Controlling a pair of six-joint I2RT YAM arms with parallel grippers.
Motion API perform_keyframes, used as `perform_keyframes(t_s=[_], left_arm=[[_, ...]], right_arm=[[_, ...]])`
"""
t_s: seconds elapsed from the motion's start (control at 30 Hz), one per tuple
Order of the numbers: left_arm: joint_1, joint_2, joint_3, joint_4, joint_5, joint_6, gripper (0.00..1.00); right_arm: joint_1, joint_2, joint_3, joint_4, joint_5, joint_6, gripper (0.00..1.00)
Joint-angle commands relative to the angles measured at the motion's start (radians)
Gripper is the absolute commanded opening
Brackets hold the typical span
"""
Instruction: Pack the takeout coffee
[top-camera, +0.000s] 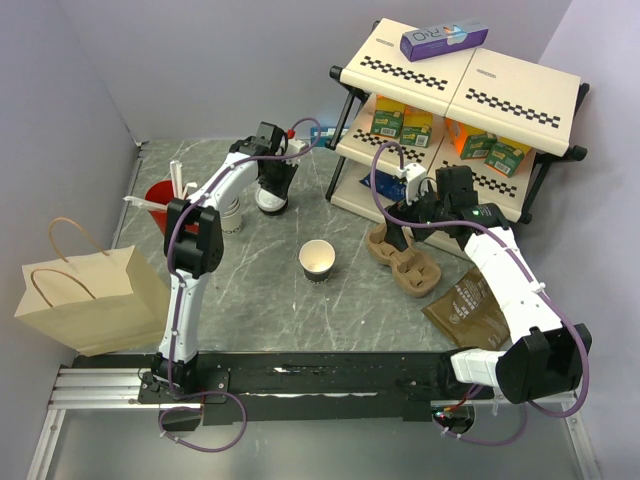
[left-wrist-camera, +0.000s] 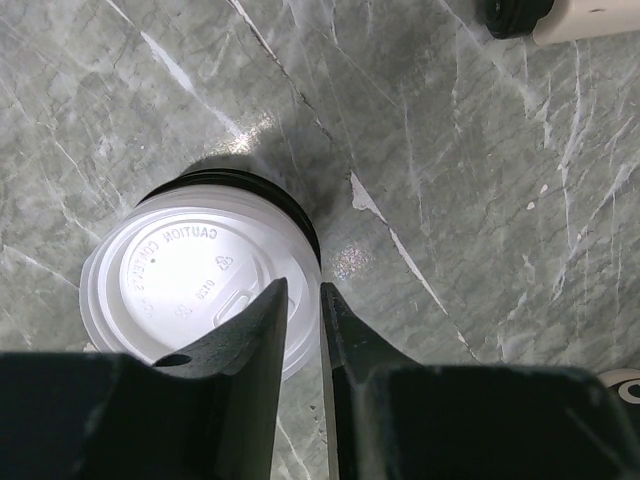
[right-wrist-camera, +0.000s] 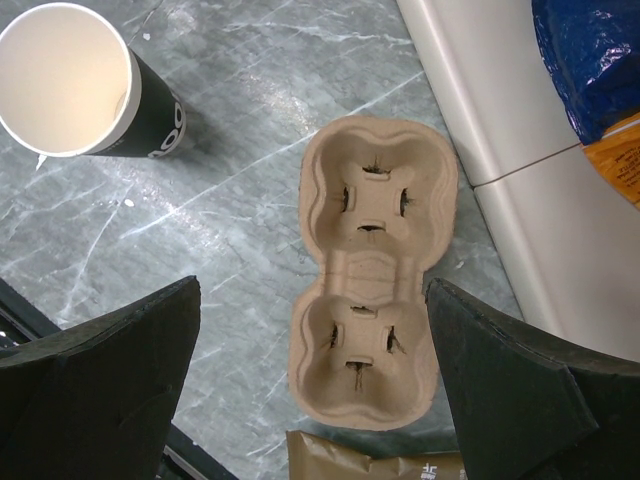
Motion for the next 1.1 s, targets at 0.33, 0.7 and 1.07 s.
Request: perform_keyframes(t_s=[0.33,0.7,1.07], left_arm=[[-0.009,-0.002,0.028,-0.007,0.032,-0.012,0.26],[-0.01,0.002,0.029,-0.007,0.021,-0.008,0.24],[-0.01,0.019,0.043,-0.007,0.01,0.0,0.23]], right_arm=[[-0.006,-0.002,0.009,0.034,0.0,-0.008,1.0],[-0.006,0.001,0.008,0.037,-0.002,-0.008,1.0],[-0.006,0.009,0.014,0.04,0.0,-0.008,1.0]])
